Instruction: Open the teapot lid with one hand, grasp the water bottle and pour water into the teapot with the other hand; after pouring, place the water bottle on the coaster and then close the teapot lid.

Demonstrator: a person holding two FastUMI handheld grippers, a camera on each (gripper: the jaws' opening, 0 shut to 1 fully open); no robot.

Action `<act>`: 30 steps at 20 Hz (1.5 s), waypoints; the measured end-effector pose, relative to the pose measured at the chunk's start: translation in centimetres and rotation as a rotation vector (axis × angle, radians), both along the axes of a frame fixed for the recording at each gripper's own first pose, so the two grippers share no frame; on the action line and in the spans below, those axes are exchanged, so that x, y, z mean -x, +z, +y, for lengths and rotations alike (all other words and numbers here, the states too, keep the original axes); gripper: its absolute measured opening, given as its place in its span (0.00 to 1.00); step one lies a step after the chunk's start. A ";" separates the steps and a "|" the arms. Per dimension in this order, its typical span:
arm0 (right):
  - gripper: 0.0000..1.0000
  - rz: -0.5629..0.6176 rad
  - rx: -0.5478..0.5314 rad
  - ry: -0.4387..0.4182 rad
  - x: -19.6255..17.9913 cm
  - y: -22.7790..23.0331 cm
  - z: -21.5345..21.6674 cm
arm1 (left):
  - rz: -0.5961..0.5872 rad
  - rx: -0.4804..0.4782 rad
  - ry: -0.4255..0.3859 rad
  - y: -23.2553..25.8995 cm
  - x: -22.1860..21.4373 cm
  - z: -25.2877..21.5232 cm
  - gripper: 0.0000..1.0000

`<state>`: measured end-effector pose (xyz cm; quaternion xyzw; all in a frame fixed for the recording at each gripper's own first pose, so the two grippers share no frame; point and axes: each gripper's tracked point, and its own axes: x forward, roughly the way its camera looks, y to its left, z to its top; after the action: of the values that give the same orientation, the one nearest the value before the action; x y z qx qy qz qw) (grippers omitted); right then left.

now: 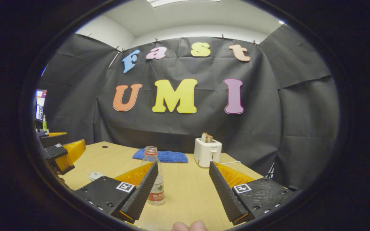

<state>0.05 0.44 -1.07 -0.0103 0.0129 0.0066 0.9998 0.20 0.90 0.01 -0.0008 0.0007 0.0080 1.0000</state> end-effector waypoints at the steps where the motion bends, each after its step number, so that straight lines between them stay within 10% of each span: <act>1: 0.95 -0.003 0.001 0.000 0.0 0.0 0.0 | 0.005 -0.002 0.003 -0.3 -0.1 0.1 0.99; 22: 0.95 0.062 0.054 0.024 -1.8 -5.1 -1.1 | 0.292 0.011 -0.087 -10.2 -1.2 -0.5 0.99; 30: 0.96 0.075 0.051 0.006 -2.1 -5.7 -2.3 | 0.397 -0.025 -0.082 -13.1 -3.3 -0.4 0.70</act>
<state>2.10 -1.85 -6.80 -0.0357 0.0506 0.0095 0.9980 3.47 0.49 -13.06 0.0130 0.1979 -0.0328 0.9796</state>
